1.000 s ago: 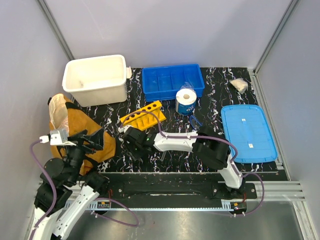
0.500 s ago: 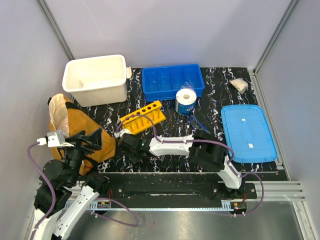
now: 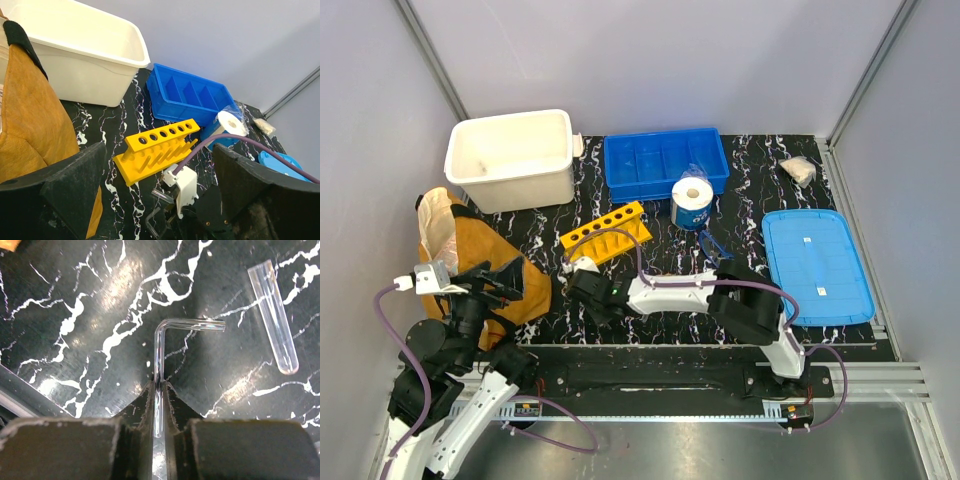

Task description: Organize the chemistry lab equipment

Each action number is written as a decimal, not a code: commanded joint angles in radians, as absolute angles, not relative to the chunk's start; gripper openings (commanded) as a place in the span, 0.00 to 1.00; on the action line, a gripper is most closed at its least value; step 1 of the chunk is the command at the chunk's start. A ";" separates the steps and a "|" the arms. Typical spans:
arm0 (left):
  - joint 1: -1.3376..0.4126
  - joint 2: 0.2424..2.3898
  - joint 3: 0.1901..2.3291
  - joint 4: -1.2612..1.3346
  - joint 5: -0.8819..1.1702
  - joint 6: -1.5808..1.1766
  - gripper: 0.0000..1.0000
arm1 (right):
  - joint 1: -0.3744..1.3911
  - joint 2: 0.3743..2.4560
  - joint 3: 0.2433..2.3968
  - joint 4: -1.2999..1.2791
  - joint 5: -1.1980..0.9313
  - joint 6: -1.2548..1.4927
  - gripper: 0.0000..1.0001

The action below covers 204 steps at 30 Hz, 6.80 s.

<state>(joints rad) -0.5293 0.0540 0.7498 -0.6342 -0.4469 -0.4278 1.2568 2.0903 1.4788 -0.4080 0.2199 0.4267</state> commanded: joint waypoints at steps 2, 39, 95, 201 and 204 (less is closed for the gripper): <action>-0.532 0.078 0.750 -0.612 -0.476 -0.437 0.91 | 1.261 2.011 1.402 -0.420 0.248 0.495 0.13; -0.523 0.713 0.964 -0.760 -0.313 -0.494 0.93 | 1.063 1.625 1.232 -0.279 0.359 0.519 0.08; -0.525 0.764 0.804 -0.612 -0.028 -0.336 0.91 | 0.408 2.637 2.505 -0.442 0.135 0.192 0.14; -0.525 0.635 0.785 -0.594 0.147 -0.420 0.81 | 0.505 1.347 0.651 -0.528 0.036 0.906 0.18; -0.523 0.673 0.784 -0.571 0.248 -0.457 0.78 | 0.505 1.270 0.609 -0.468 -0.049 0.981 0.17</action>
<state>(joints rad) -0.5255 0.6331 0.7750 -0.6506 0.0772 -0.4129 0.5053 1.3533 0.6628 -0.5697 0.1047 0.8726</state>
